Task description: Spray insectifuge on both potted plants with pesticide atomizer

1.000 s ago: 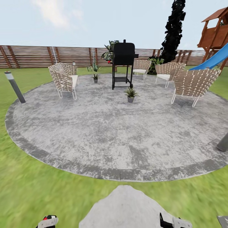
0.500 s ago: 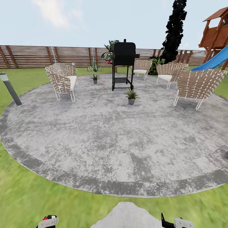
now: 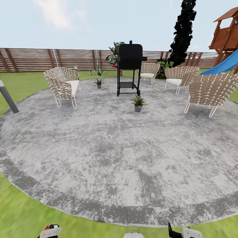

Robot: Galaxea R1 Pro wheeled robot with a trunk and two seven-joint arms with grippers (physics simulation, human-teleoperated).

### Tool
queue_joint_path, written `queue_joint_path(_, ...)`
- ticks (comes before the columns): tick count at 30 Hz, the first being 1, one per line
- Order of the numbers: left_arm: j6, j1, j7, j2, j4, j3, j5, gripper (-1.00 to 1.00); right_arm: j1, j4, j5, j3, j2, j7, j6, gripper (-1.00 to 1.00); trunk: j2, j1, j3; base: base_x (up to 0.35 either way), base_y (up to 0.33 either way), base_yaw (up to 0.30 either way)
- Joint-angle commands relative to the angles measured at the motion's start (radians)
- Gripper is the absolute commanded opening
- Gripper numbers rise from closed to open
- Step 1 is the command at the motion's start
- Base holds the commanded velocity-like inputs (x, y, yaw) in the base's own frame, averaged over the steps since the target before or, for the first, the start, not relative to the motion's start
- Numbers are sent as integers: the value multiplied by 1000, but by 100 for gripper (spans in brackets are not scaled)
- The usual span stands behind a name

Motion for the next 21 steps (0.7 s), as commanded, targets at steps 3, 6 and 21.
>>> queue_joint_path(3, -2, -1, -10, -1, 2, 8, 2, -100, -1, 1, 3, -2, 0, -3, -3, 100, 0, 0, -1, 338, 0, 0)
queue_joint_path(6, -2, -1, -10, -1, 2, 8, 2, -100, -1, 1, 3, -2, 0, -3, -3, 100, 0, 0, -1, 338, 0, 0)
queue_joint_path(21, -2, -1, -10, -1, 1, 8, 1, -100, -1, 1, 3, -2, 0, -3, -3, 100, 0, 0, -1, 339, -50, 0)
